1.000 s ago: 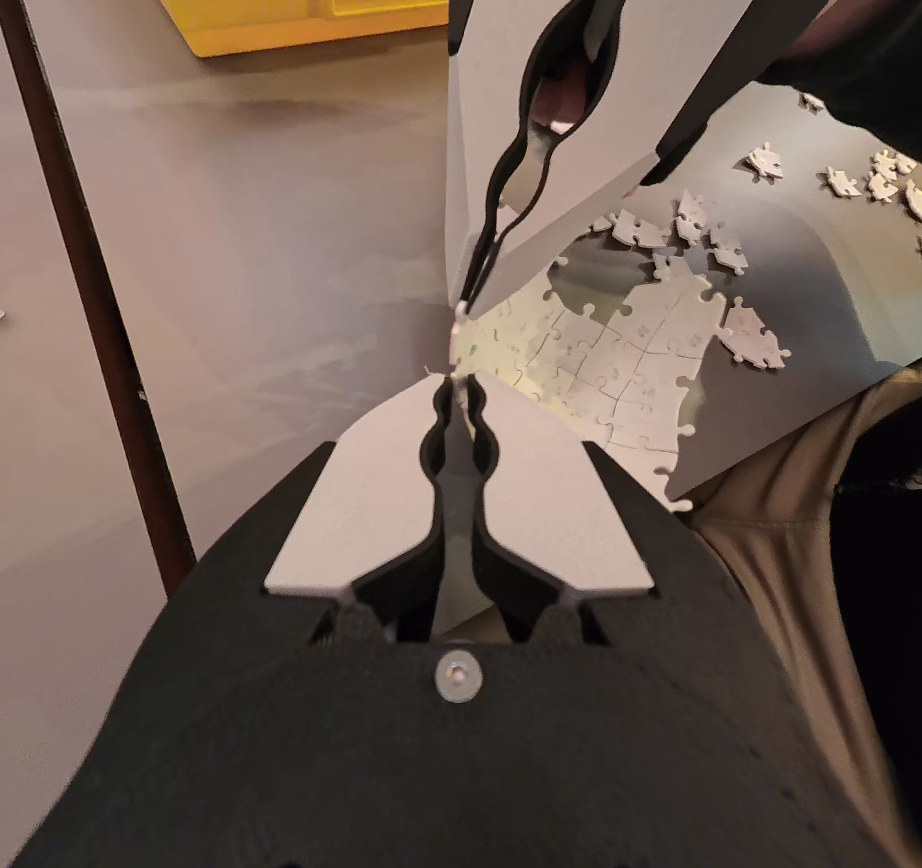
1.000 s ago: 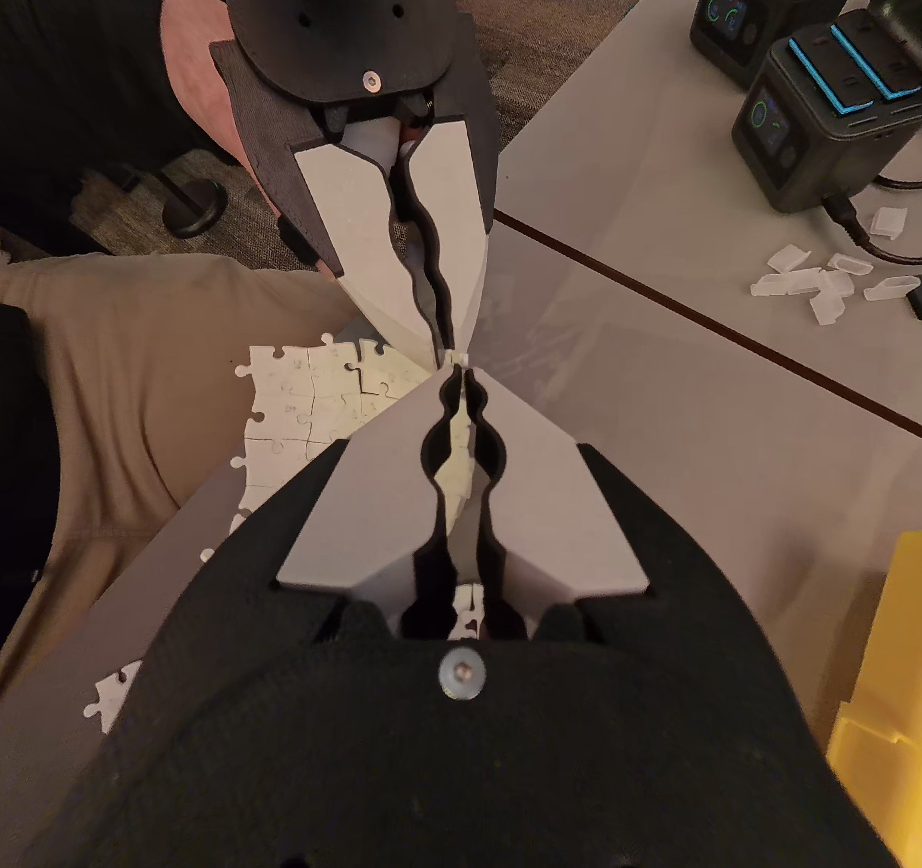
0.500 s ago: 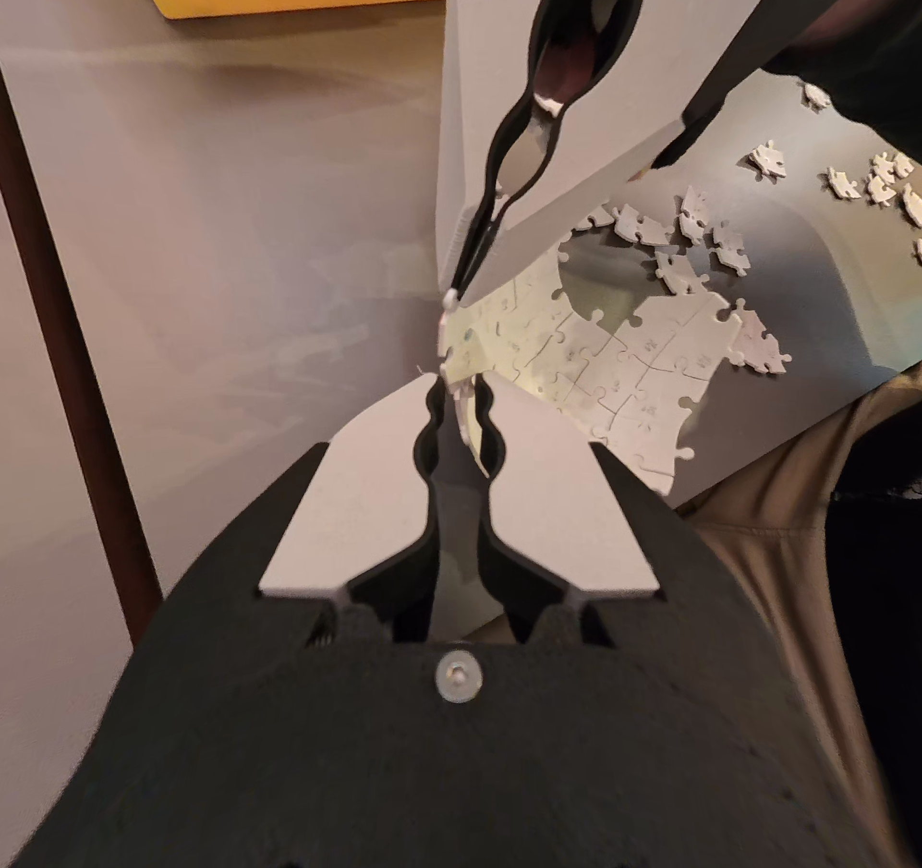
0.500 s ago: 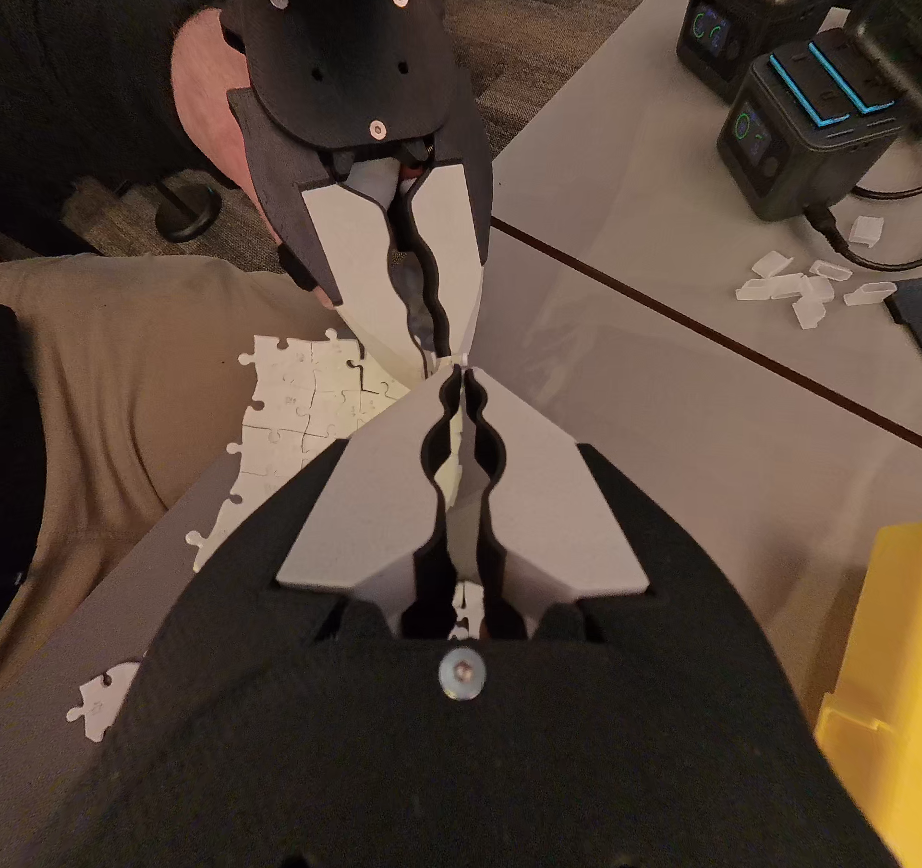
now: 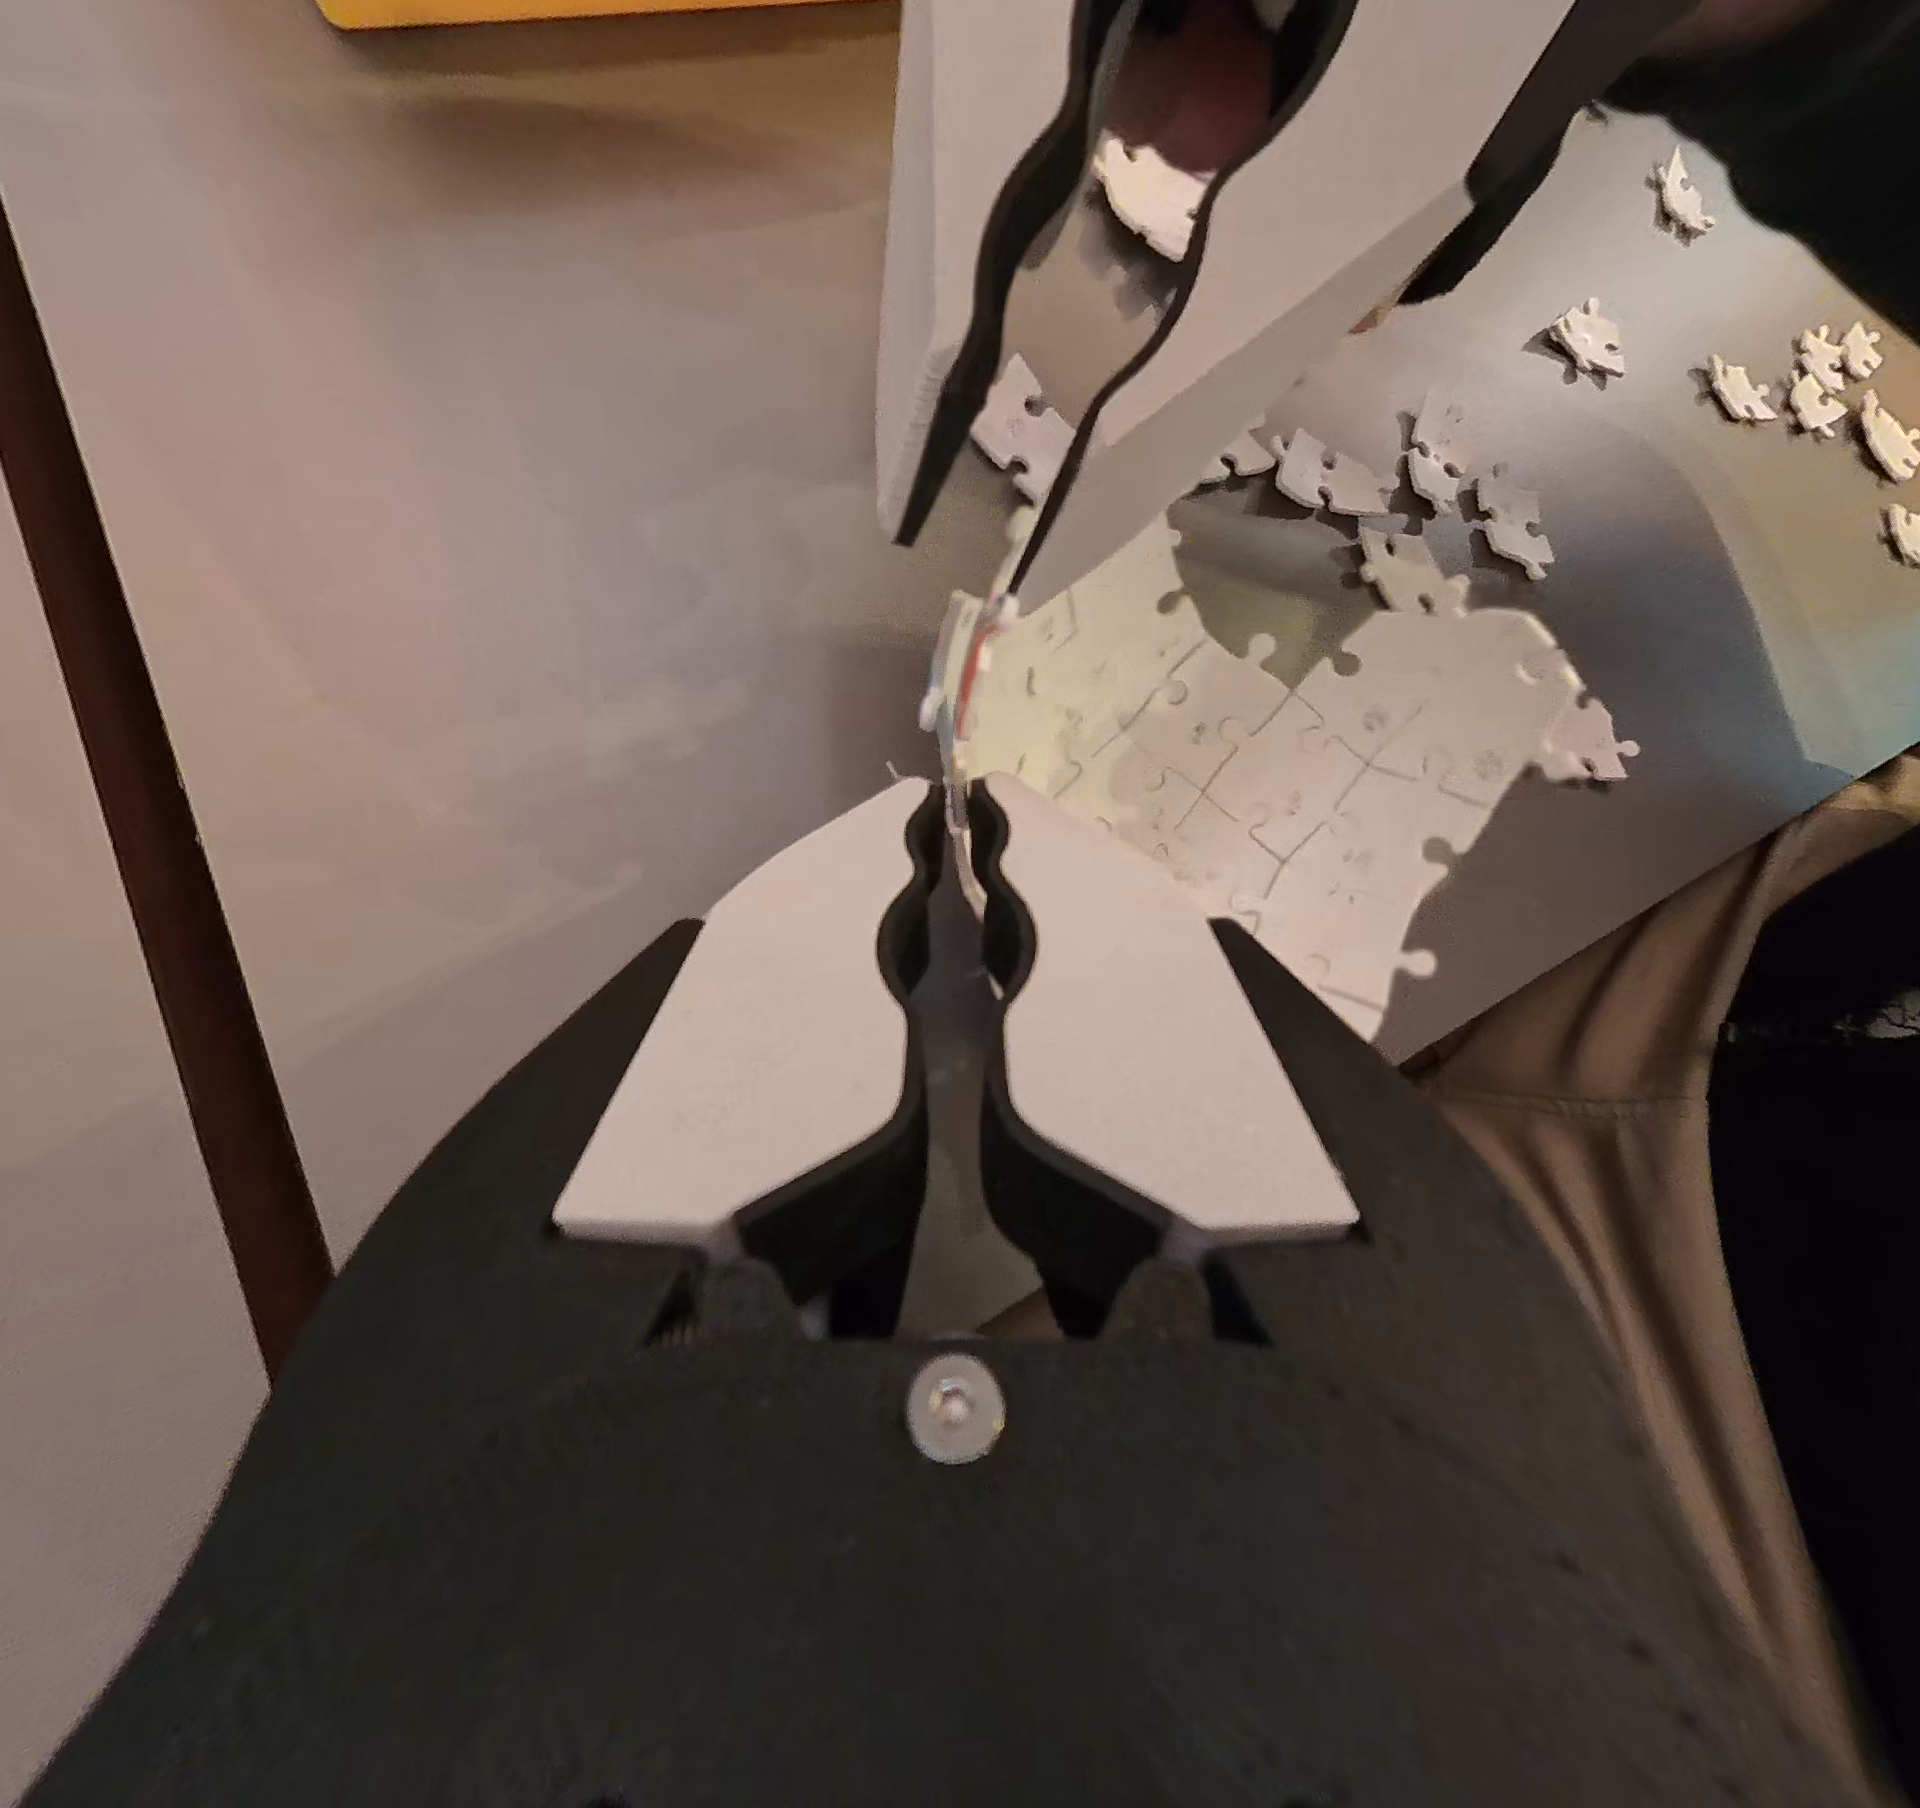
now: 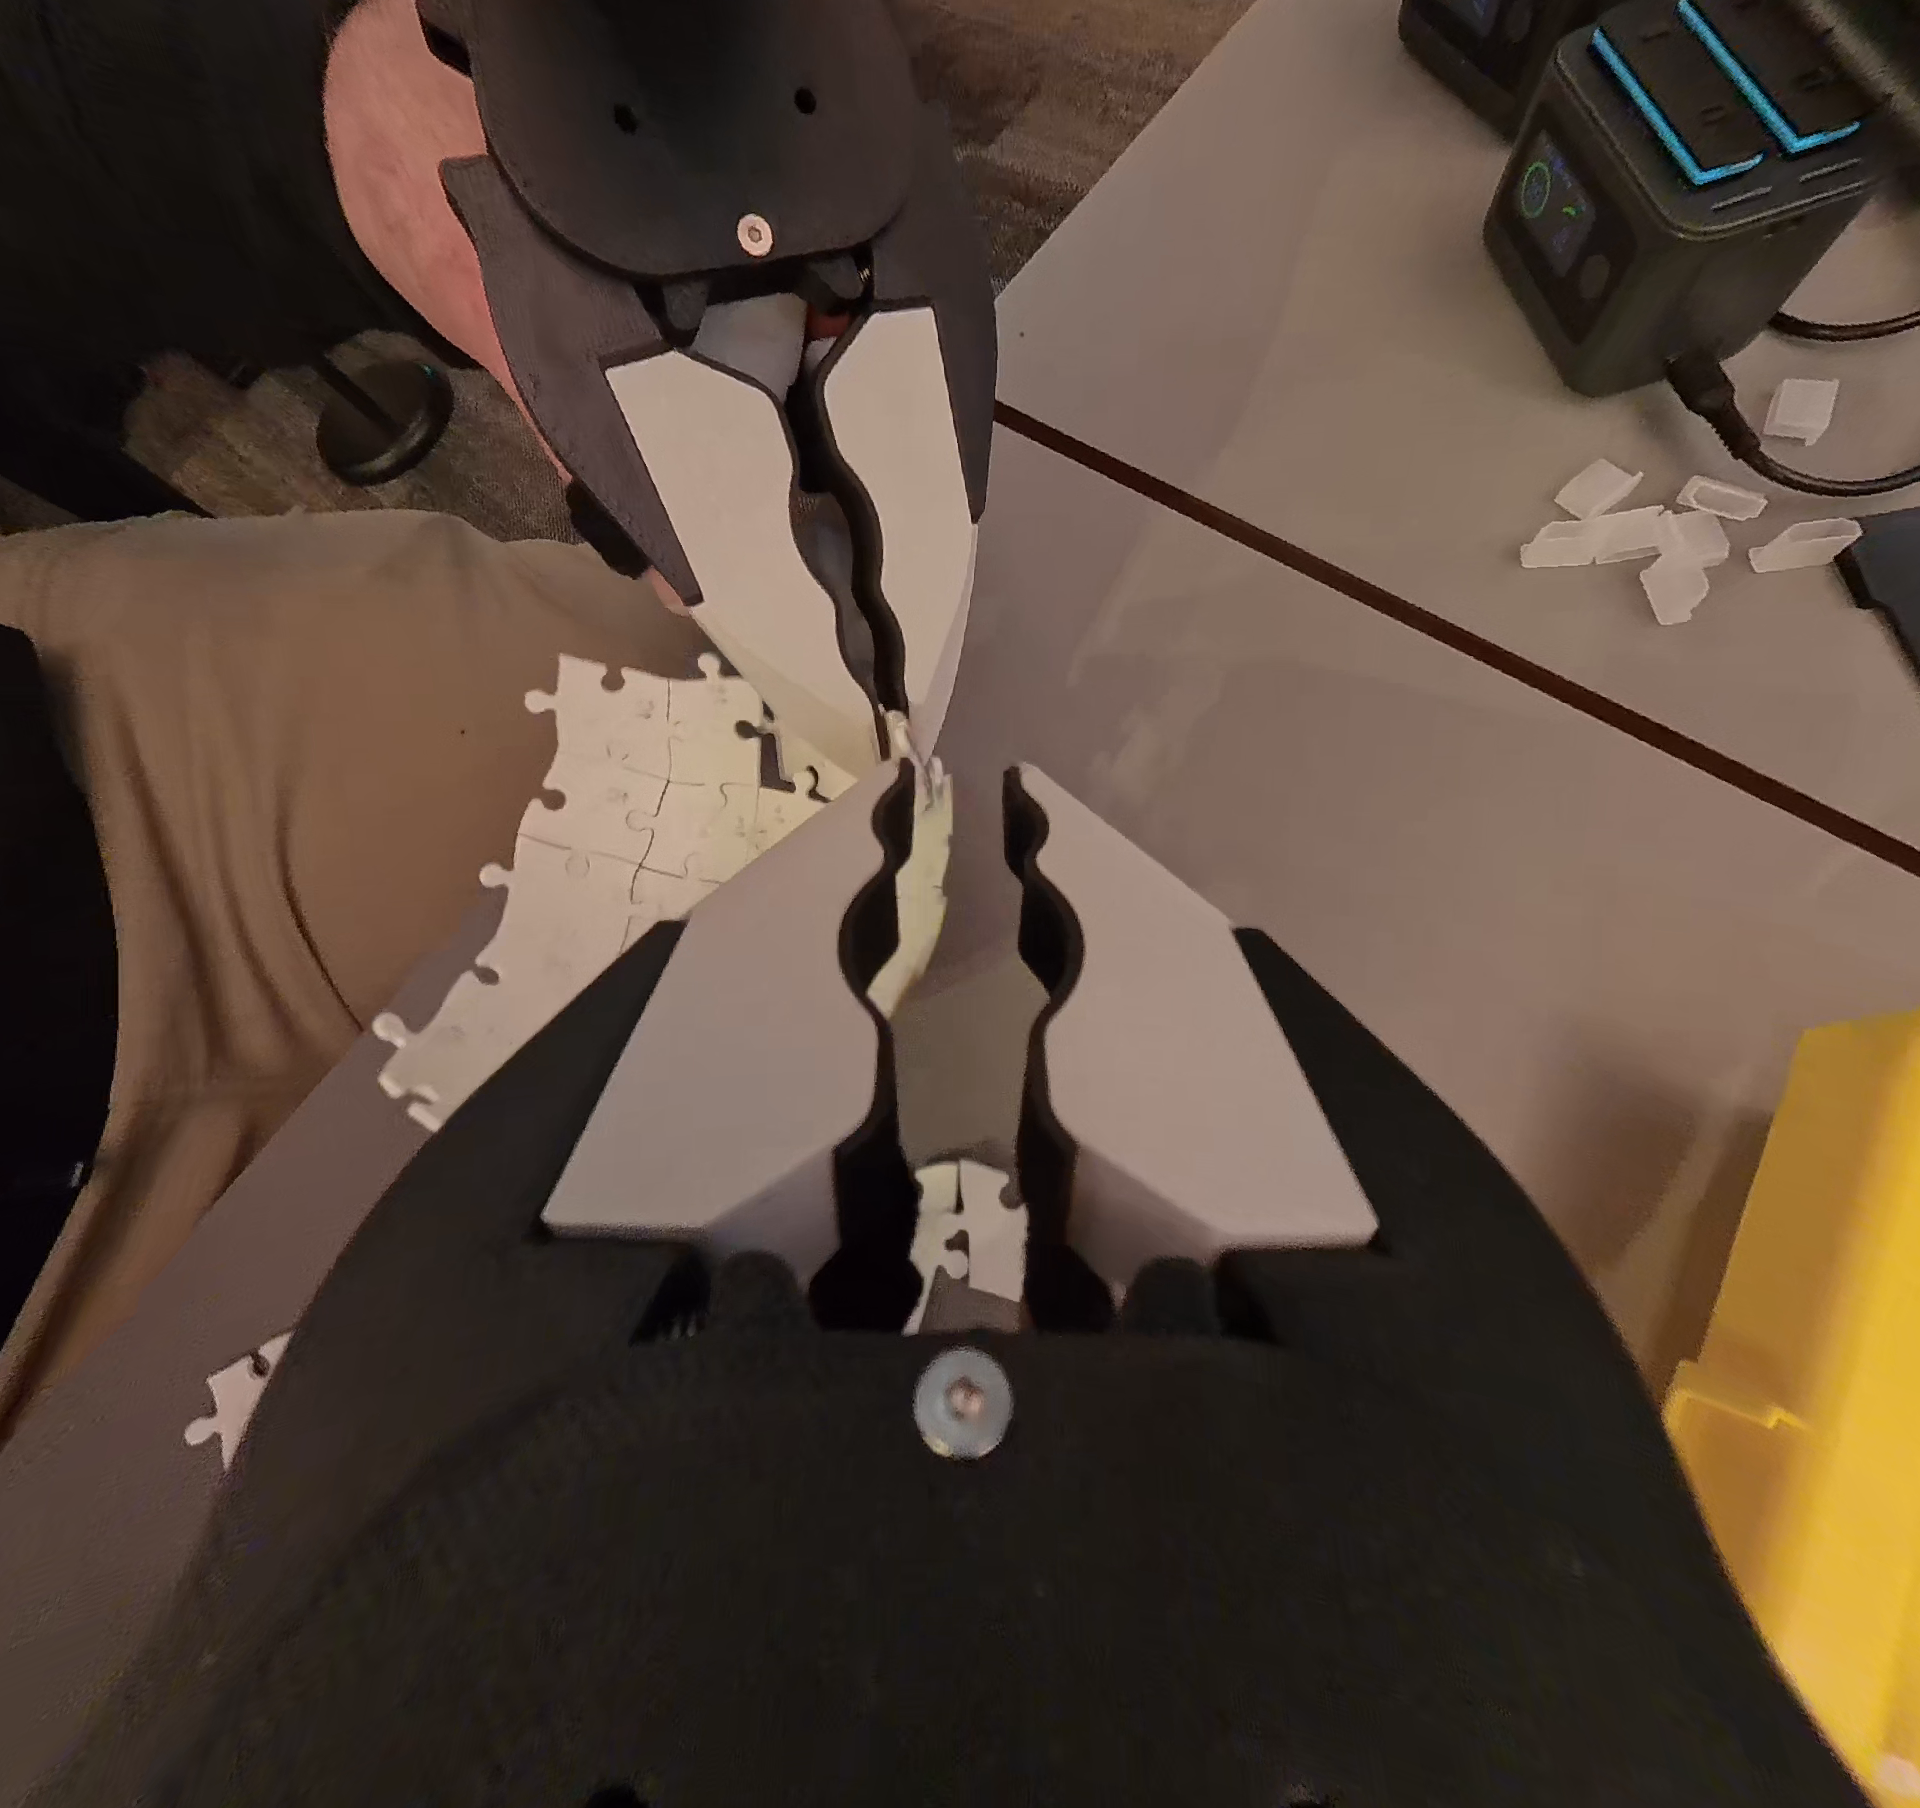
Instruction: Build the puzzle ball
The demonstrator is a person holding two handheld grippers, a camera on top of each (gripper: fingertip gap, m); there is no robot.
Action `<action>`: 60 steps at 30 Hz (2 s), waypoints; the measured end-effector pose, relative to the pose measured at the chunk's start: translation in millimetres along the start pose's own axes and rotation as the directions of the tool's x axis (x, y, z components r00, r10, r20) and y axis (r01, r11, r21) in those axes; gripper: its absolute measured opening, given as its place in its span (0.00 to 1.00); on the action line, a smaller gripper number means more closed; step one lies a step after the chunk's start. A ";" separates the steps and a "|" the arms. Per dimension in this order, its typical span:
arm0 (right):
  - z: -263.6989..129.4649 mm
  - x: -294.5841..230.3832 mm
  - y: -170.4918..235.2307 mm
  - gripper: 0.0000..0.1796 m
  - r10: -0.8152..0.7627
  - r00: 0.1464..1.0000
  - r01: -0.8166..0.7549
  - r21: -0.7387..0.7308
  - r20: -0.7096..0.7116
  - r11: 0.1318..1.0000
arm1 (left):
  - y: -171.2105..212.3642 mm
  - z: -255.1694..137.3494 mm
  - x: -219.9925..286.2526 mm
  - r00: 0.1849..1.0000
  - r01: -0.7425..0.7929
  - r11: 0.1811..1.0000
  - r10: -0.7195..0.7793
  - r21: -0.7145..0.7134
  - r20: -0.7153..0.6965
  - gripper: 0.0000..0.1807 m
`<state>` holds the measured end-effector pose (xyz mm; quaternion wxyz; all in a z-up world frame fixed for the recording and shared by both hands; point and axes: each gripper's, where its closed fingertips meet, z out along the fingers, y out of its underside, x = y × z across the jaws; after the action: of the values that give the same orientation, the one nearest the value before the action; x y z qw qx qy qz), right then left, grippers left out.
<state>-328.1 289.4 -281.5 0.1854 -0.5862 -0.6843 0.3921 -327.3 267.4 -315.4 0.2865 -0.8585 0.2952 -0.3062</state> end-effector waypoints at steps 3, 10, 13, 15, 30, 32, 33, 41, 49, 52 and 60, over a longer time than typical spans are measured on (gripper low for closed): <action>2.0 -0.5 2.9 0.08 -0.005 1.000 0.006 -0.029 0.007 1.000 | 0.2 0.1 -0.2 1.000 0.004 1.000 -0.004 0.000 -0.004 0.02; 4.9 -2.9 5.3 0.08 0.003 1.000 -0.002 -0.043 0.028 0.999 | 0.0 -0.8 -0.2 0.999 0.037 0.999 -0.036 0.015 -0.039 0.02; 4.1 -2.5 7.4 0.09 0.014 0.999 -0.013 -0.040 0.032 0.999 | 0.1 -0.9 -0.3 0.998 0.046 0.999 -0.046 0.013 -0.047 0.02; 3.6 -2.0 8.9 0.09 0.018 0.999 -0.016 -0.042 0.031 0.999 | 0.0 -1.3 -0.1 0.997 0.060 0.998 -0.059 0.016 -0.058 0.02; 19.2 -1.5 21.0 0.11 0.085 0.993 -0.072 -0.147 0.079 0.987 | 2.4 -0.6 -2.7 0.993 0.093 0.996 -0.092 0.008 -0.068 0.02; 21.6 -2.7 19.5 0.08 0.097 0.990 -0.082 -0.141 0.105 0.987 | 2.4 -0.6 -3.1 0.992 0.101 0.995 -0.099 0.011 -0.075 0.02; 22.5 -3.4 17.8 0.07 0.103 0.988 -0.087 -0.131 0.118 0.988 | 2.8 -0.3 -3.5 0.992 0.102 0.995 -0.101 0.010 -0.076 0.02; 23.7 -1.7 16.3 0.02 0.122 0.980 -0.105 -0.115 0.155 0.988 | 2.9 -0.8 -5.2 0.986 0.129 0.991 -0.126 0.019 -0.109 0.02; 23.3 -2.2 16.4 0.02 0.132 0.975 -0.117 -0.094 0.178 0.989 | 2.8 -1.3 -5.8 0.973 0.179 0.983 -0.171 0.037 -0.153 0.02; 23.1 -2.5 16.8 0.02 0.148 0.970 -0.134 -0.083 0.192 0.987 | 3.0 -0.9 -5.6 0.970 0.188 0.982 -0.179 0.036 -0.164 0.02; 22.7 -3.5 16.7 0.05 0.166 0.959 -0.158 -0.057 0.230 0.986 | 3.6 -0.3 -6.4 0.954 0.234 0.971 -0.220 0.044 -0.203 0.02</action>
<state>-332.4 278.9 -307.6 0.0597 -0.5934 -0.6583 0.4593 -332.8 269.2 -319.9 0.2478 -0.8420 0.2110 -0.4302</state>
